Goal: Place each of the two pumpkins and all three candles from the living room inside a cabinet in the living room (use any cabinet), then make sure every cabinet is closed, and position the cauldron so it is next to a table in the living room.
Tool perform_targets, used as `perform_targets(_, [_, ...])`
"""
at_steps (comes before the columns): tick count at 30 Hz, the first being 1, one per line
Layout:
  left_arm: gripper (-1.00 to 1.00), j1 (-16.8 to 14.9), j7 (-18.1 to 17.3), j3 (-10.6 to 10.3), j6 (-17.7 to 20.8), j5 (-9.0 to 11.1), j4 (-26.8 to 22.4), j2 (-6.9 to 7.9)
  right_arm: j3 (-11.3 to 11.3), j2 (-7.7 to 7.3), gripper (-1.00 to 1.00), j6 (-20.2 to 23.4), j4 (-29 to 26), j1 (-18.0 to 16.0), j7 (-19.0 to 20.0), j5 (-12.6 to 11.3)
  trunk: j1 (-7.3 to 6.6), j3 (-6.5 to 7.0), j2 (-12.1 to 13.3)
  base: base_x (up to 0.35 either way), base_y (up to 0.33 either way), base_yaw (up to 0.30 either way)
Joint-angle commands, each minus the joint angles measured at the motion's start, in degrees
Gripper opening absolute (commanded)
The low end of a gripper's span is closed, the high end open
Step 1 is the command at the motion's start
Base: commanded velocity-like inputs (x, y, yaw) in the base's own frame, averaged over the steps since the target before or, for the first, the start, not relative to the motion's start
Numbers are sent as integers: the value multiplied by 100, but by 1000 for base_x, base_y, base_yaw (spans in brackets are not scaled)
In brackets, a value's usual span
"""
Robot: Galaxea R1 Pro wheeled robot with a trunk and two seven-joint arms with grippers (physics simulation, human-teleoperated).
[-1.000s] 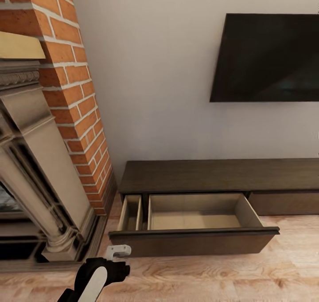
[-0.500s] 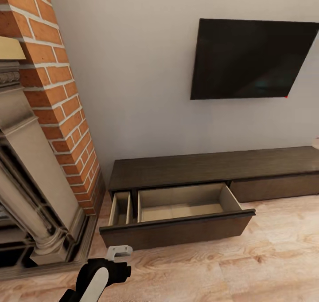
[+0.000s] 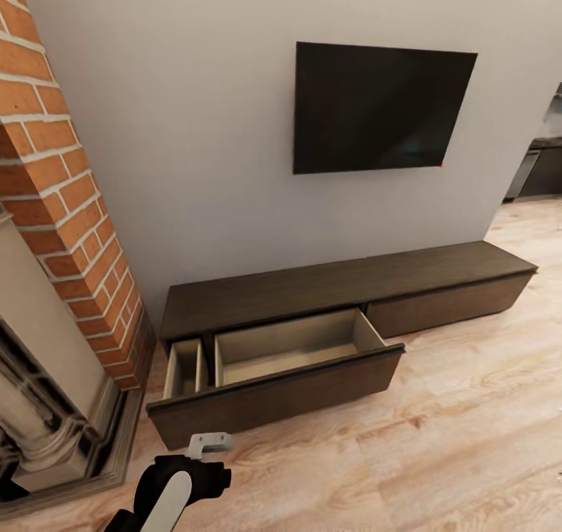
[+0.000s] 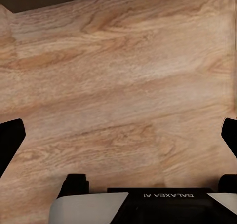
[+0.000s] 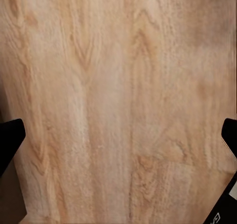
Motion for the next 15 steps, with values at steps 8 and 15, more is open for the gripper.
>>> perform_targets(8, [100, -4, 59, -11, 7, 54, -6, 5, -35, 4, 100, 20, 12, -4, 22, -9, -1, 23, -2, -38, 0, -277])
perform_targets(15, [100, -4, 58, -110, 7, 49, -6, 8, -35, 4, 100, 20, 13, -4, 22, -9, -1, 48, -2, -2, 0, -277])
